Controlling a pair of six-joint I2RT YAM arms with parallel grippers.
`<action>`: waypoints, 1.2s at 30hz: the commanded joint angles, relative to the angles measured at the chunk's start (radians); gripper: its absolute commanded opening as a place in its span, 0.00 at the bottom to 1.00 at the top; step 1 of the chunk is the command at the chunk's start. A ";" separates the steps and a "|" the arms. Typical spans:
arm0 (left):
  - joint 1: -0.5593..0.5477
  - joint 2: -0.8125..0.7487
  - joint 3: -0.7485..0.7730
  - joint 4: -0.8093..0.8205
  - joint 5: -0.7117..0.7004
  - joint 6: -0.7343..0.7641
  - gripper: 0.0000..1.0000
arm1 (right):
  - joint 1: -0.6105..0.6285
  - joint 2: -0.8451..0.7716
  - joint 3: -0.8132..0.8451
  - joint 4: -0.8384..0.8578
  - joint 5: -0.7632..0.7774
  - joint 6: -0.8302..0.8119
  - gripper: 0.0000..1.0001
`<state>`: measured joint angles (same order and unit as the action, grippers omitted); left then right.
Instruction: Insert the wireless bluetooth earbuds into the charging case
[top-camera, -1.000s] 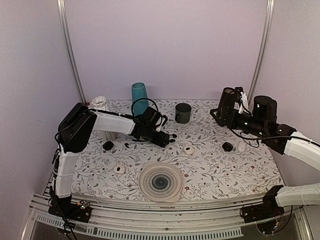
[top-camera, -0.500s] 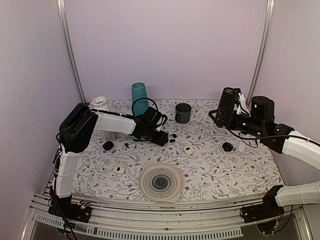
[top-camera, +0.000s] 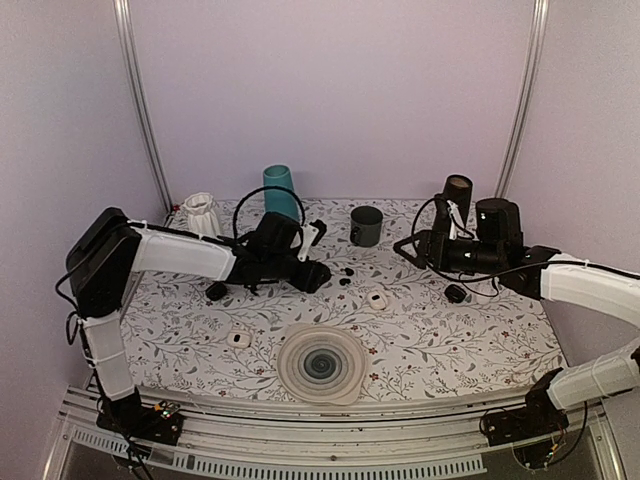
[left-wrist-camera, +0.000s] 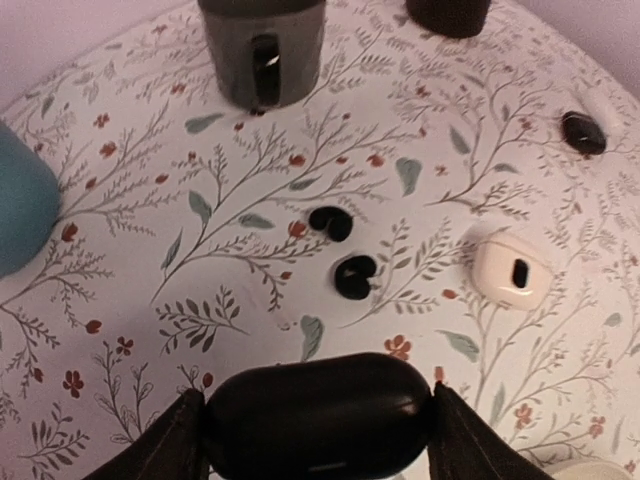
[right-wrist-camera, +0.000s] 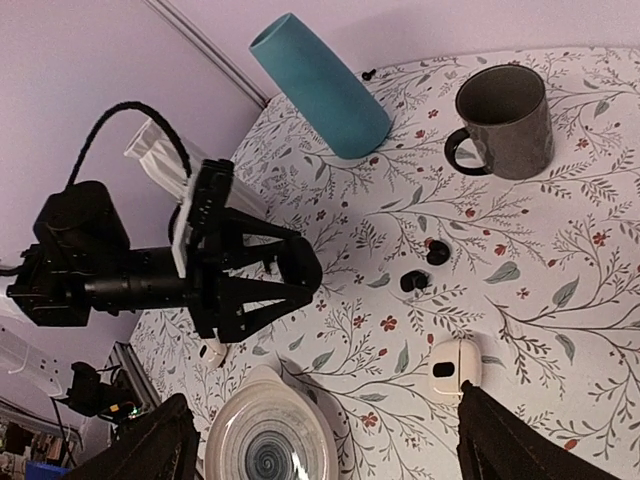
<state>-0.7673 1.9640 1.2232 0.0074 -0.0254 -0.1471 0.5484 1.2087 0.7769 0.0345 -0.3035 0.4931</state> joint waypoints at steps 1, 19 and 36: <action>-0.062 -0.145 -0.082 0.215 0.054 0.111 0.44 | -0.005 0.073 0.044 0.082 -0.155 0.047 0.89; -0.222 -0.298 -0.069 0.194 0.077 0.308 0.43 | 0.092 0.201 0.211 -0.015 -0.287 0.001 0.72; -0.257 -0.326 -0.061 0.179 0.043 0.339 0.43 | 0.145 0.236 0.258 -0.088 -0.272 -0.034 0.54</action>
<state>-1.0077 1.6897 1.1423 0.1848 0.0341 0.1761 0.6891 1.4364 1.0088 -0.0303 -0.5854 0.4713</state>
